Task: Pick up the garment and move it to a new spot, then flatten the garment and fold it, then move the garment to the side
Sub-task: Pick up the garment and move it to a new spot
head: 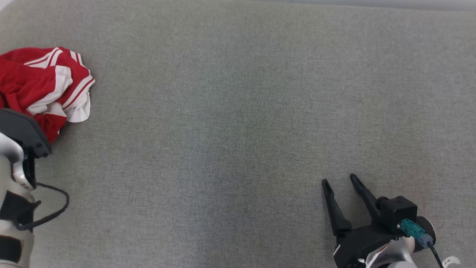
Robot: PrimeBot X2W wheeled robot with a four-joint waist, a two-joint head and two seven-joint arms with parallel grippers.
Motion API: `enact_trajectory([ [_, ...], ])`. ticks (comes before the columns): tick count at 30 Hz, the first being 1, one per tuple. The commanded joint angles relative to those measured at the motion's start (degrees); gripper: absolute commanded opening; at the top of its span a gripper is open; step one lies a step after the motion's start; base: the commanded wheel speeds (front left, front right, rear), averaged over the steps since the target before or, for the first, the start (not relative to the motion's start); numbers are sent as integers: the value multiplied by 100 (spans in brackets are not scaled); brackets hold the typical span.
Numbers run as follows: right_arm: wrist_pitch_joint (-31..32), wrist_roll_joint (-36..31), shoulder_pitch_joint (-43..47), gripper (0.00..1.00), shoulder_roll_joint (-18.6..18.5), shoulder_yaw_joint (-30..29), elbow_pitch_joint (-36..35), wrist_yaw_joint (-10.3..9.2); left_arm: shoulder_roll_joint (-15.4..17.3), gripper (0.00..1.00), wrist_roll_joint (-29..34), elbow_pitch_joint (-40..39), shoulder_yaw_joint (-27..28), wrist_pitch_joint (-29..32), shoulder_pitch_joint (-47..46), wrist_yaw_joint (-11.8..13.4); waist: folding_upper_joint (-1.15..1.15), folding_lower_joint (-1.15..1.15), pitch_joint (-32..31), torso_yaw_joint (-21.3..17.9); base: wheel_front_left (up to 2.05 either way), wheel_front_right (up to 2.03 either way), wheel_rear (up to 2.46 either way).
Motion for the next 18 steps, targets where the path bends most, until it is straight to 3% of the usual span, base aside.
enact_trajectory([
  [1,-12,64,-53,100,-10,15,72,-12,87,0,-16,-5,23,-78,51,55,-2,-1,-134,-5,0,0,0],
  [10,-304,388,-17,100,-10,168,527,-12,198,0,-95,-294,120,-783,146,249,-2,-1,-1007,-14,0,0,0],
  [18,-508,650,81,100,-9,171,899,-12,18,0,67,-1086,-157,-1166,126,188,-2,-1,-1763,-200,0,0,0],
])
